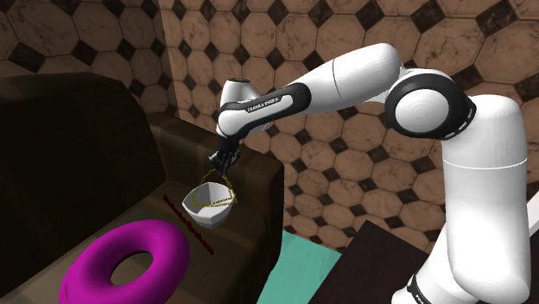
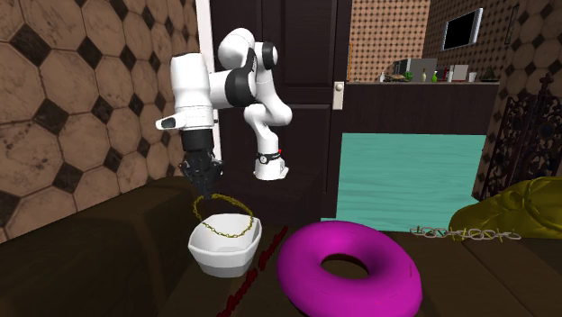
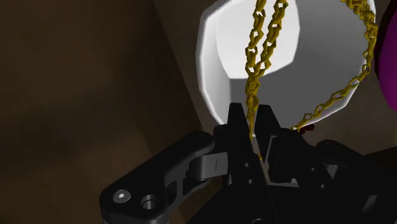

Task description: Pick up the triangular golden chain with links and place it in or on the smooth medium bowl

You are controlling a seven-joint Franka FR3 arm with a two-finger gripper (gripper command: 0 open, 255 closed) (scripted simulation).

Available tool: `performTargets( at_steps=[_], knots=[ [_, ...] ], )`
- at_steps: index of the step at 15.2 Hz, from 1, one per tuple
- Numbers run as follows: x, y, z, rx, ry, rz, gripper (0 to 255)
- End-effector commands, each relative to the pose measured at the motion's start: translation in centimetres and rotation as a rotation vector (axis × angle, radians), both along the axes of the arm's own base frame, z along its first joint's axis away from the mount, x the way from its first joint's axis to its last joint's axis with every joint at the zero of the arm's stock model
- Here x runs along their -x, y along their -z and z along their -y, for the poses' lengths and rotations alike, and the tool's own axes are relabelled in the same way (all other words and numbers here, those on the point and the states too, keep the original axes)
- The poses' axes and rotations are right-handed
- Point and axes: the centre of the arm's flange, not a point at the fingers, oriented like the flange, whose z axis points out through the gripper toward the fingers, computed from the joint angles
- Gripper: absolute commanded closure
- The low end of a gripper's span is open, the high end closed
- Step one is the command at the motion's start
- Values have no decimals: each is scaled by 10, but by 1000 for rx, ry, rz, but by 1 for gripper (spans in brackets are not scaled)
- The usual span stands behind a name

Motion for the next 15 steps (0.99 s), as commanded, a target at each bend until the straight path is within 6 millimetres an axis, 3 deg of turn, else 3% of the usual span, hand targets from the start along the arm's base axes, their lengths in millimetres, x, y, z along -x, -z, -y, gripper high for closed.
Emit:
performTargets(
  at_steps=[1, 11, 15],
  knots=[
    [-35, 4, 13, 0, 0, 0, 255],
    [-35, 57, 13, 0, 0, 0, 255],
    [-35, 59, 13, 0, 0, 0, 255]
  ],
)
